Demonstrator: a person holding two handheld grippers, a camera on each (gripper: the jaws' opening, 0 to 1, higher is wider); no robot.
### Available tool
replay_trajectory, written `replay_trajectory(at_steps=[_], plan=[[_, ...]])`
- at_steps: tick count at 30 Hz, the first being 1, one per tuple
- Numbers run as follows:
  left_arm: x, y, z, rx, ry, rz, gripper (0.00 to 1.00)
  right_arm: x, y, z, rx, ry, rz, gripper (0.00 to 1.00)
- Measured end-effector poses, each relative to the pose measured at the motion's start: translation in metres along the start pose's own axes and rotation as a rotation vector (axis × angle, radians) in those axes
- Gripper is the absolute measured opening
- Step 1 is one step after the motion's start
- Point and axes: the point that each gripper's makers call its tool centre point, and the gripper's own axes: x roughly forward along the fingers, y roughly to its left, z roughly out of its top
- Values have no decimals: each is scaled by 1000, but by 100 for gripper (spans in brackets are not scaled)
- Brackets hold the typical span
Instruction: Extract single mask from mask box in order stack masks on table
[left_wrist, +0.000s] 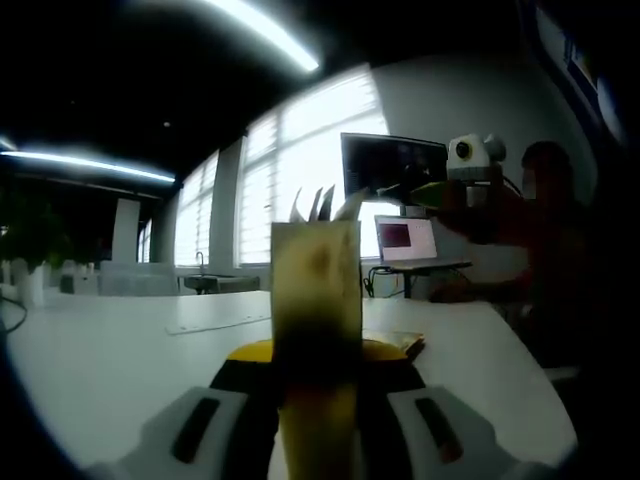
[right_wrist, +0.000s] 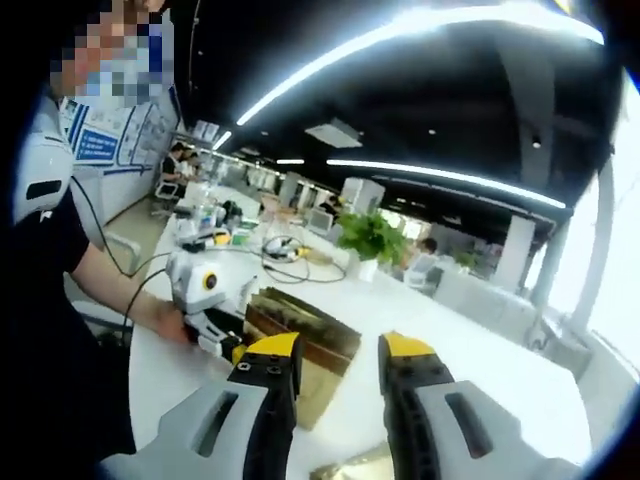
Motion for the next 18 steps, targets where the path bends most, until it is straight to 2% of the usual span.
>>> replay_trajectory(at_steps=[18], plan=[[1, -1, 0, 2, 2, -1, 31, 23, 0, 15, -183, 118, 107, 24]])
